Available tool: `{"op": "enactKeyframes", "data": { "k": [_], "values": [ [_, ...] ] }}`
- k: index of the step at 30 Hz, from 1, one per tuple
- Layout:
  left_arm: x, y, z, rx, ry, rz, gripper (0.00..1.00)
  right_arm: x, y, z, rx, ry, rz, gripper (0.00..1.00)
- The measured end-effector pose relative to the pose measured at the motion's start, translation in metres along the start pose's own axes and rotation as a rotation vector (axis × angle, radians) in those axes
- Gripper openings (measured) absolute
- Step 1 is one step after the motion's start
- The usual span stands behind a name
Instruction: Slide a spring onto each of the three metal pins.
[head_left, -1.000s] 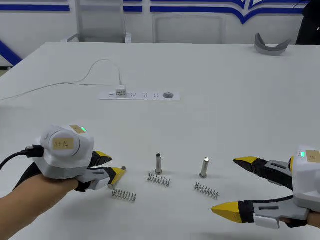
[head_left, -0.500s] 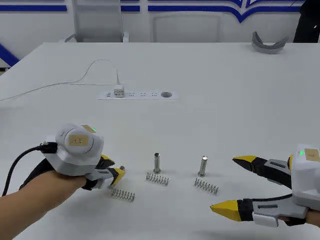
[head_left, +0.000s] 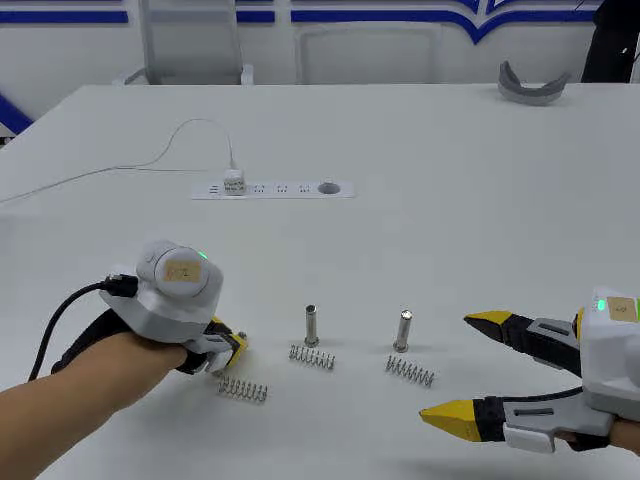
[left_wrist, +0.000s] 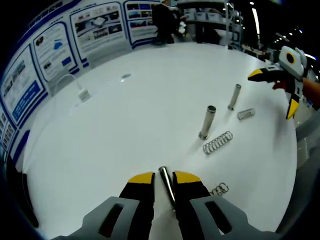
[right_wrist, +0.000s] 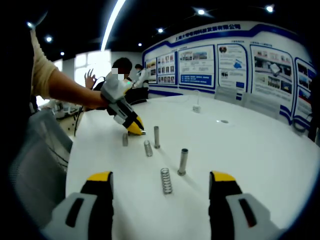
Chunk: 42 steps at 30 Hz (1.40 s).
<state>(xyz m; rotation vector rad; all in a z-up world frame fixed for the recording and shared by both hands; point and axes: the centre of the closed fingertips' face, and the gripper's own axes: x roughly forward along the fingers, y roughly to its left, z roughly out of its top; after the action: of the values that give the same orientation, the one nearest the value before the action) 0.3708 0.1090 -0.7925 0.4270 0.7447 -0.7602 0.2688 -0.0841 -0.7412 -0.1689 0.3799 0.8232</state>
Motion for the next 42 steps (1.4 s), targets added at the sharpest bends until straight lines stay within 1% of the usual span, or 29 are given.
{"op": "enactKeyframes", "data": {
  "k": [4,8,10,18,23,26,34,42],
  "values": [
    [0.0011,0.0018,0.0003,0.002,0.017,0.010,0.13,0.0005,0.0009,-0.0009,0.001,0.001,0.001,0.80],
    [0.0013,0.0018,-0.0025,0.000,0.041,0.015,0.10,0.0002,0.0008,-0.0004,0.000,0.000,0.001,0.80],
    [0.0015,0.0028,-0.0041,-0.001,0.051,0.022,0.10,0.0001,0.0010,-0.0004,-0.001,0.000,0.002,0.80],
    [0.0039,0.0040,-0.0073,-0.011,0.074,0.030,0.10,-0.0001,0.0015,-0.0004,-0.002,0.002,0.005,0.80],
    [0.0064,0.0035,-0.0046,-0.011,0.080,0.032,0.11,-0.0011,0.0000,0.0004,-0.001,-0.001,0.001,0.80],
    [0.0076,0.0047,-0.0041,-0.016,0.092,0.034,0.10,-0.0017,0.0004,-0.0008,0.001,0.001,0.001,0.80],
    [0.0076,0.0032,-0.0066,-0.027,0.119,0.036,0.10,-0.0022,-0.0007,-0.0040,0.009,0.002,-0.001,0.80],
    [0.0082,0.0029,-0.0069,-0.015,0.143,0.046,0.09,-0.0001,0.0014,-0.0038,0.009,0.002,0.006,0.80]
  ]
}}
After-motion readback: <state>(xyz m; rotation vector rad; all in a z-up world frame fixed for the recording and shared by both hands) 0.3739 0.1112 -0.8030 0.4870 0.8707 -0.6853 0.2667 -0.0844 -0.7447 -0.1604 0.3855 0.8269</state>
